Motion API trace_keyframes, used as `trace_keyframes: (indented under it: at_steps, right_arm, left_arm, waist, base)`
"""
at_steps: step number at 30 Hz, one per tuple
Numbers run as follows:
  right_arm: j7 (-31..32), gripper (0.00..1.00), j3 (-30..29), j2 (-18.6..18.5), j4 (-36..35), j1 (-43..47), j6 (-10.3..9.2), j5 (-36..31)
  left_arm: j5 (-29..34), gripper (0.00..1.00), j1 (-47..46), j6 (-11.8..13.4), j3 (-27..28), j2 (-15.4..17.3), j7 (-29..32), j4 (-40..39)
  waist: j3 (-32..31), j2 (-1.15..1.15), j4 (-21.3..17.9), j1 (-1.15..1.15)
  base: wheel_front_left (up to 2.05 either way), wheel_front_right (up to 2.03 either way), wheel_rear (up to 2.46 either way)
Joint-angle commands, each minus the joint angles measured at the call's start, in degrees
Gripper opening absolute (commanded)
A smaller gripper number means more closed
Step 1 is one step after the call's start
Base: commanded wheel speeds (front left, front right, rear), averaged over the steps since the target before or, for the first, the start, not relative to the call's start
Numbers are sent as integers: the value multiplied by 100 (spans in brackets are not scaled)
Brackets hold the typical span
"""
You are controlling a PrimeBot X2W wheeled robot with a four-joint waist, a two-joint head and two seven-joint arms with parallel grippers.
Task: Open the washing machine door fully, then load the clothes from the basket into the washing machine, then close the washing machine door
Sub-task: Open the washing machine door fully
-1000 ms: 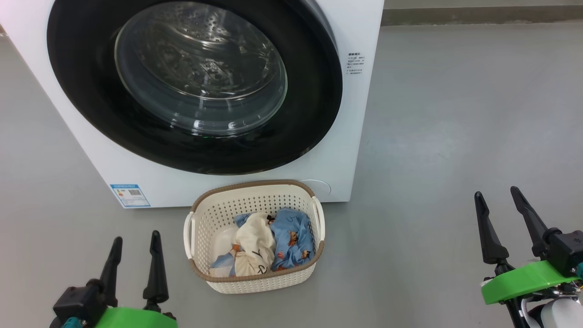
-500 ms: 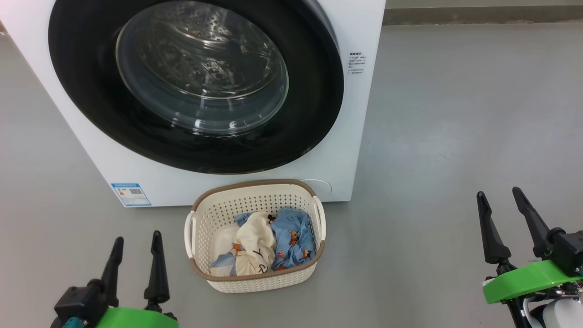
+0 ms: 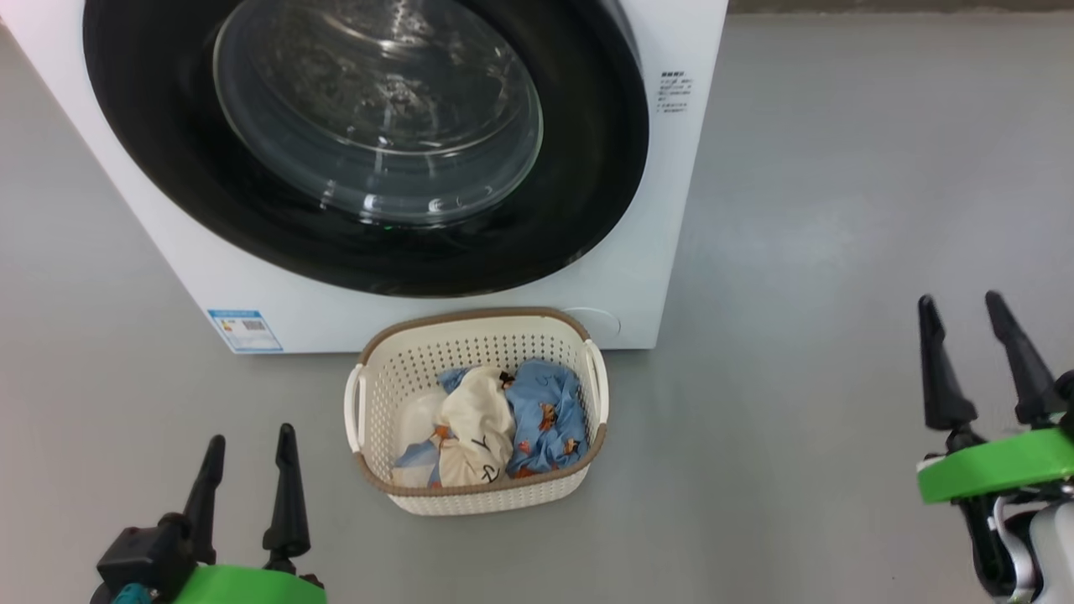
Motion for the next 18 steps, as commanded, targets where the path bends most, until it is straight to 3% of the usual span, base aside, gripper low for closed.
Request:
trace_keyframes:
  at_steps: [1,8,9,12,18]
  right_arm:
    - [-71,100,68,-90,-144,-218,31,93]
    - [-71,100,-45,-204,-97,-578,31,618]
    - [-71,82,-59,-241,-84,-629,31,668]
    - [-71,0,-63,-351,-87,-767,31,848]
    - [-71,0,-28,-622,-44,-1124,31,1496]
  left_arm:
    - [7,100,-261,5,180,63,-77,-177]
    - [124,100,-365,4,313,64,-77,-243]
    - [117,100,-376,4,319,64,-77,-252]
    - [100,100,-413,5,335,63,-77,-282]
    - [18,100,-511,44,308,63,-77,-388]
  waist:
    - [83,0,50,0]
    - [272,0,139,0]
    - [289,0,151,0]
    - [355,0,189,0]
    - [568,0,250,0]
  base:
    - [0,0,0]
    - [0,0,0]
    - [0,0,0]
    - [0,0,0]
    - [0,0,0]
